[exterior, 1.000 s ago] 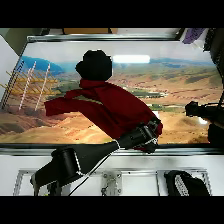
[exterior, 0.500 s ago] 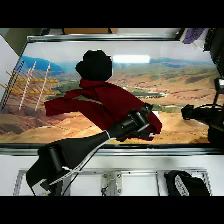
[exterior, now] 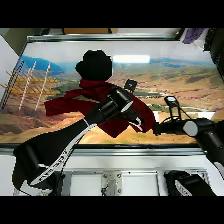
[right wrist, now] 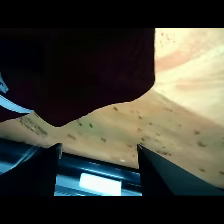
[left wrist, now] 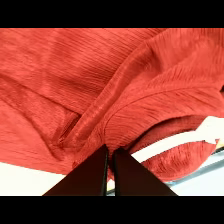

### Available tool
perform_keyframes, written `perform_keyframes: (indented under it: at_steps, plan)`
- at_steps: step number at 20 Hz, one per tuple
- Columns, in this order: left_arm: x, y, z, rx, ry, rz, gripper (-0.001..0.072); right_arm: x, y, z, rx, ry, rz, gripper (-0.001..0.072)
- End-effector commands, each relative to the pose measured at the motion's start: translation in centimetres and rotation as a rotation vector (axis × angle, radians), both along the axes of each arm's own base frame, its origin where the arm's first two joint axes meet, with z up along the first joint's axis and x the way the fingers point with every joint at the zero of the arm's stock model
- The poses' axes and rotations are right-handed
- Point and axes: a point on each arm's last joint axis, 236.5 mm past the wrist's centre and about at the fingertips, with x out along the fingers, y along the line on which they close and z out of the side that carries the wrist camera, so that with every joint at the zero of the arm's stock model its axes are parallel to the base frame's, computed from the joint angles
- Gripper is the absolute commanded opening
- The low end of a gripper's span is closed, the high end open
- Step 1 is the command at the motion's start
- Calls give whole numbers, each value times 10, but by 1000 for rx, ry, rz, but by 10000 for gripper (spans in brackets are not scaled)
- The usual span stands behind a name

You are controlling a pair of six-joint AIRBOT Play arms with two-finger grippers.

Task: Fold the clothes and pants, and hang the long-sleeved shirts on hangers.

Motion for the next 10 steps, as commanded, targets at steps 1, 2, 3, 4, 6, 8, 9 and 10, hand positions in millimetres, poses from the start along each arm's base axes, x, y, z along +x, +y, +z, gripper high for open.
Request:
perform_keyframes:
  at_steps: [1, 2, 3, 4, 6, 8, 9, 10]
  plan:
    - [1, 3, 4, 3, -6, 4, 20, 1, 34, -30, 42, 59, -39, 520]
    - [1, 4, 4, 3, -6, 5, 19, 2, 44, -33, 74, 69, -54, 521]
    - [1, 4, 4, 4, -5, 5, 20, 2, 54, -36, 104, 79, -58, 523]
    - [1, 4, 4, 6, -3, 5, 19, 2, 58, -38, 113, 86, -59, 528]
    - [2, 9, 4, 14, 4, 15, 19, 4, 54, -45, 86, 88, -51, 528]
    - [3, 13, 7, 19, 5, 17, 20, 10, 46, -50, 44, 67, -40, 520]
    - [5, 16, 11, 16, -3, 13, 19, 13, 42, -52, 35, 65, -63, 517]
    - [8, 19, 17, 7, -11, 20, 19, 16, 35, -53, 18, 62, -99, 516]
